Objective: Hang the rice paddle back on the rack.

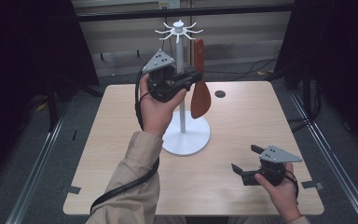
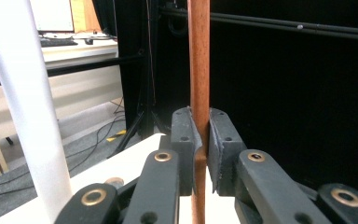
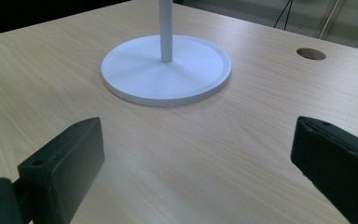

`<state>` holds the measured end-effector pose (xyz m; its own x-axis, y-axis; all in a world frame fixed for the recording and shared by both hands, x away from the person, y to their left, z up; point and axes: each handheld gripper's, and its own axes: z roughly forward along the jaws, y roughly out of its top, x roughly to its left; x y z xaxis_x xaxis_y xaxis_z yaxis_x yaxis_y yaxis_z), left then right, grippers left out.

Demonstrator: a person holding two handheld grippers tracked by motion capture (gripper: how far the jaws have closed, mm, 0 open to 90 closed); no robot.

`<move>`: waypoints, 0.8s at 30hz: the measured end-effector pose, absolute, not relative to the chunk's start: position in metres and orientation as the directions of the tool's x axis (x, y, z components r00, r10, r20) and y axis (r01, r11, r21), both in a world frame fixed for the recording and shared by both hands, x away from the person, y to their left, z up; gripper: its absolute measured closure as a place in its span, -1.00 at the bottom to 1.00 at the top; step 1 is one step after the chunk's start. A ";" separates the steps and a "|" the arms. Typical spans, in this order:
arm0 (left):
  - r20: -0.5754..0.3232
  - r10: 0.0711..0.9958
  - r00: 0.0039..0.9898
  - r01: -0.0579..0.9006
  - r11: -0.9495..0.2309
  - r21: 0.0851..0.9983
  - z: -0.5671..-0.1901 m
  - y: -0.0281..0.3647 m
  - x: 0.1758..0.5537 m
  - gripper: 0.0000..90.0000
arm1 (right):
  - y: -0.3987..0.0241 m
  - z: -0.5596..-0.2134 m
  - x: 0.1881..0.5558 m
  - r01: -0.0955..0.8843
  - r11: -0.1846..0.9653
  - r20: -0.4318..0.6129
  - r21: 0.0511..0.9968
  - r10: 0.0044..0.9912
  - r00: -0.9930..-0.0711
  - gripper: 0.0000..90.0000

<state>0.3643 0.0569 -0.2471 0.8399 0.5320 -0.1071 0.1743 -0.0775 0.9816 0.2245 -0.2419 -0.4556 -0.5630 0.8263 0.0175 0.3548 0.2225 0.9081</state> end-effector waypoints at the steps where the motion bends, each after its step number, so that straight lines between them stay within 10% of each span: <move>1: -0.114 0.532 0.839 0.178 -0.070 0.981 -0.247 0.057 0.365 0.83 | -0.242 -0.456 0.225 0.354 0.223 0.018 0.908 0.825 -0.564 -0.95; 24: -0.116 0.568 0.815 0.185 -0.066 0.981 -0.248 0.060 0.383 0.83 | -0.243 -0.456 0.225 0.355 0.218 0.024 0.909 0.824 -0.566 -0.95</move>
